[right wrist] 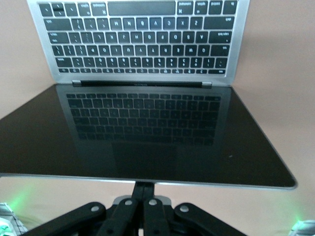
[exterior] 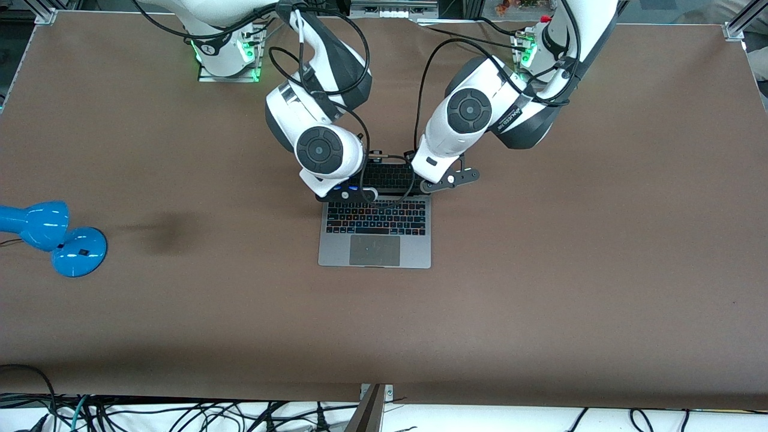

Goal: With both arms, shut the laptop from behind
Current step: 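Push the screen forward with both grippers, tilting it toward the keyboard, then press the screen down onto the keyboard with both grippers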

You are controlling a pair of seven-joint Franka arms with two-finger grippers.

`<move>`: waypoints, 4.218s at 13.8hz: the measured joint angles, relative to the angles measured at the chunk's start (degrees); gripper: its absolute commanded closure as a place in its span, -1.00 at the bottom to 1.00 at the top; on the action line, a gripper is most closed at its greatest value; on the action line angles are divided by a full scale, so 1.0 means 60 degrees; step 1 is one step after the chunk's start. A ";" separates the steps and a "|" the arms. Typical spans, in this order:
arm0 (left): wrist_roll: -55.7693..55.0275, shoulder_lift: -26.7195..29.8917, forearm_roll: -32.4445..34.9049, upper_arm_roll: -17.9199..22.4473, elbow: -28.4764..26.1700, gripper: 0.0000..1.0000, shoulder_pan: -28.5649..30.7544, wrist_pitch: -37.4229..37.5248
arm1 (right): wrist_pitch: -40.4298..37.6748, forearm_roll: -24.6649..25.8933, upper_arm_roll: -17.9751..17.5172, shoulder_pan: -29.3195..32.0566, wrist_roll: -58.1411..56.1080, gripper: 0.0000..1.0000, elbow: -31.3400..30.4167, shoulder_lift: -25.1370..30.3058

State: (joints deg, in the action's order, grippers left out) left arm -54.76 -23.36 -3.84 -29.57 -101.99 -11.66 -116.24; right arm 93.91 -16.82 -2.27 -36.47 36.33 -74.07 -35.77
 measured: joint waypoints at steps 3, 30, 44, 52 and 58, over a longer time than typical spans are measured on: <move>-0.0010 -0.0139 0.0106 0.0013 0.0037 1.00 0.0005 -0.0213 | 0.0202 0.0063 0.0009 0.0000 0.0000 0.95 0.0000 0.0000; -0.0168 -0.2145 0.1787 0.0260 0.1697 1.00 0.0015 -0.0512 | 0.2587 0.1097 0.0161 0.0081 -0.0579 1.00 -0.0006 -0.0474; -0.0173 -0.3115 0.2444 0.0553 0.2940 1.00 0.0022 -0.0506 | 0.3268 0.1398 0.0359 0.0132 -0.0969 0.99 0.0008 -0.0890; -0.0173 -0.3655 0.2626 0.0652 0.3396 1.00 -0.0077 -0.0507 | 0.4228 0.1418 0.0478 0.0170 -0.1314 0.99 -0.0010 -0.1503; -0.0173 -0.3814 0.2627 0.0773 0.3468 1.00 -0.0169 -0.0511 | 0.4680 0.1545 0.0571 0.0172 -0.1387 1.00 -0.0009 -0.1874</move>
State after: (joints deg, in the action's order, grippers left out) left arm -55.80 -46.24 11.92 -24.93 -81.18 -12.68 -119.31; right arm 121.99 -7.55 1.16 -35.44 28.00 -74.12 -47.01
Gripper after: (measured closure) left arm 0.991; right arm 0.991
